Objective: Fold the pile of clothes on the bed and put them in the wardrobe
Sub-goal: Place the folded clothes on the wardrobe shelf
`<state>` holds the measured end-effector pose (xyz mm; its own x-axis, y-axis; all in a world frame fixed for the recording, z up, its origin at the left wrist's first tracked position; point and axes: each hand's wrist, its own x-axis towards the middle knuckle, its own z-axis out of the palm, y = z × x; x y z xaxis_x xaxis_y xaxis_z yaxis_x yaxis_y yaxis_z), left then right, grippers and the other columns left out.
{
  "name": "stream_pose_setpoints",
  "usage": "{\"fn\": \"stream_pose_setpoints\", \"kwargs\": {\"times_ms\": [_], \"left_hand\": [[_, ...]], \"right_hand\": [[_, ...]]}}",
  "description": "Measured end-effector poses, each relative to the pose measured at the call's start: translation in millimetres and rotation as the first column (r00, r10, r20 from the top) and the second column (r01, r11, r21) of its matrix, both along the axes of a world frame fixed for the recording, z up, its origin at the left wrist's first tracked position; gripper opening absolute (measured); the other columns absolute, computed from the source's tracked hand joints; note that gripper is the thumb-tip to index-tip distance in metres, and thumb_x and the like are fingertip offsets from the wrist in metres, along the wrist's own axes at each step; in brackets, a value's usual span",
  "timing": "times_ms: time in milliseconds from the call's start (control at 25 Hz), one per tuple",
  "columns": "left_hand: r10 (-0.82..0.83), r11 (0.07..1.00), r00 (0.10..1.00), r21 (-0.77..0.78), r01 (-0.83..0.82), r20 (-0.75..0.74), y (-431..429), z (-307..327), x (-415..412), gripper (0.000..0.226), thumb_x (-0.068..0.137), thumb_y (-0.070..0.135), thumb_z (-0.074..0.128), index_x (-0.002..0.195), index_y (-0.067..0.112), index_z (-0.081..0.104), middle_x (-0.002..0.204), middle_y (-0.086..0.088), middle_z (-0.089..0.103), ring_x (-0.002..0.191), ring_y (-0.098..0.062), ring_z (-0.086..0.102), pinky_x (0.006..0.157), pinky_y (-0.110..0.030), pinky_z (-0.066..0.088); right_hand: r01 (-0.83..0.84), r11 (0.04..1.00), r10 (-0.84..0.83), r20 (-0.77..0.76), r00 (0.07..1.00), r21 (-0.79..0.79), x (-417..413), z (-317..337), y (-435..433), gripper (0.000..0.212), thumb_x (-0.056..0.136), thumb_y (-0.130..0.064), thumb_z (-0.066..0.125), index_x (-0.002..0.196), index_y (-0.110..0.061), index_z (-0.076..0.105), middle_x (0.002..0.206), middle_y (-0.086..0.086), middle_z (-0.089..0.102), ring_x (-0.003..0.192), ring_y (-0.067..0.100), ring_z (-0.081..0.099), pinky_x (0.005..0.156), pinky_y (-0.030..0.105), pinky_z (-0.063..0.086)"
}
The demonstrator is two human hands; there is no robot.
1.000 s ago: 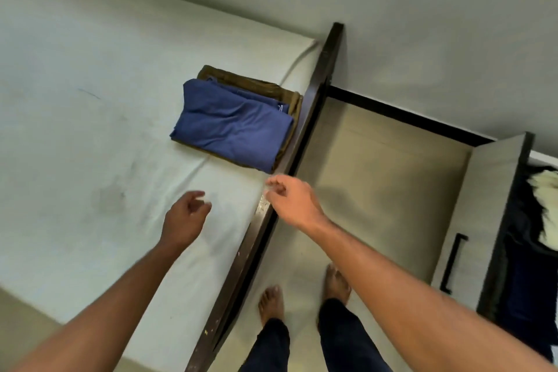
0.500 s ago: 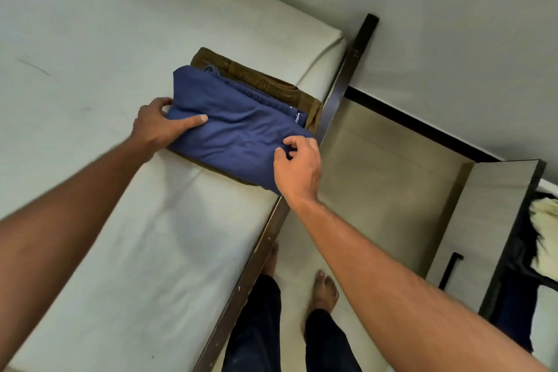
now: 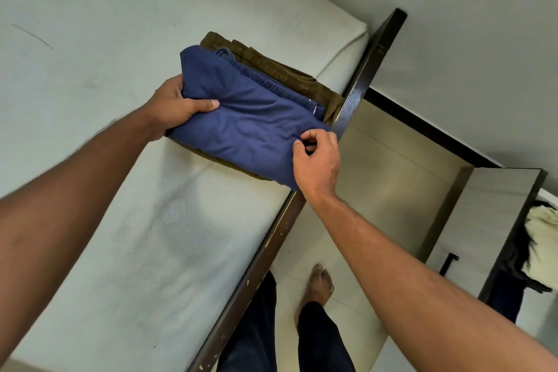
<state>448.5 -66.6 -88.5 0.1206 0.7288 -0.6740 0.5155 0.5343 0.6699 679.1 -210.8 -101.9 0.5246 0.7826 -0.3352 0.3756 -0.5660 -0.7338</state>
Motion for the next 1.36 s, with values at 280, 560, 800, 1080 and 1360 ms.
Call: {"fn": "stream_pose_setpoints", "kwargs": {"times_ms": [280, 560, 800, 1080, 1360], "left_hand": [[0.339, 0.94, 0.938, 0.077, -0.333, -0.079, -82, 6, -89, 0.06, 0.08, 0.029, 0.084, 0.133, 0.022, 0.056, 0.127, 0.004, 0.065, 0.117, -0.019, 0.062, 0.103, -0.042, 0.051], [0.447, 0.894, 0.892, 0.013, -0.448, -0.067, -112, -19, -102, 0.072, 0.077, 0.034, 0.086, 0.138, 0.021, 0.052, 0.133, 0.003, 0.061, 0.118, -0.017, 0.059, 0.102, -0.037, 0.05], [0.458, 0.889, 0.889, 0.022, -0.457, -0.024, -109, -9, -99, 0.072, 0.081, 0.034, 0.082, 0.143, 0.022, 0.047, 0.138, 0.003, 0.057, 0.122, -0.017, 0.056, 0.1, -0.034, 0.049], [0.412, 0.906, 0.91, 0.086, -0.415, 0.053, -99, 24, -79, 0.075, 0.073, 0.037, 0.087, 0.139, 0.022, 0.053, 0.131, 0.006, 0.065, 0.118, -0.016, 0.062, 0.103, -0.042, 0.052], [-0.007, 0.995, 0.992, 0.095, -0.005, 0.126, -53, 88, 68, 0.056, 0.081, 0.028, 0.083, 0.131, 0.021, 0.059, 0.12, 0.005, 0.07, 0.109, -0.016, 0.068, 0.094, -0.04, 0.056]], "right_hand": [[-0.13, 0.974, 0.113, -0.095, 0.989, -0.188, -41, 12, 5, 0.078, 0.077, -0.052, 0.083, 0.14, -0.026, 0.047, 0.141, 0.0, 0.043, 0.129, 0.018, 0.046, 0.1, 0.028, 0.041], [-0.21, 0.926, 0.115, -0.295, 0.949, -0.315, -47, 0, 34, 0.112, 0.068, -0.055, 0.089, 0.156, -0.025, 0.027, 0.154, 0.0, 0.045, 0.138, 0.024, 0.048, 0.111, 0.041, 0.046], [-0.26, 0.897, 0.033, -0.533, 0.845, -0.358, -51, -7, 50, 0.086, 0.061, -0.042, 0.096, 0.135, -0.021, 0.057, 0.125, -0.001, 0.069, 0.111, 0.021, 0.066, 0.098, 0.044, 0.057], [-0.252, 0.953, 0.105, -0.59, 0.801, -0.172, -40, 29, 37, 0.052, 0.078, -0.023, 0.088, 0.124, -0.019, 0.065, 0.114, -0.004, 0.074, 0.101, 0.012, 0.071, 0.082, 0.029, 0.06], [0.157, 0.982, -0.187, -0.554, 0.811, -0.101, 85, 87, -34, 0.044, 0.079, -0.015, 0.088, 0.12, -0.012, 0.07, 0.109, -0.002, 0.077, 0.095, 0.01, 0.075, 0.075, 0.025, 0.061]]}}
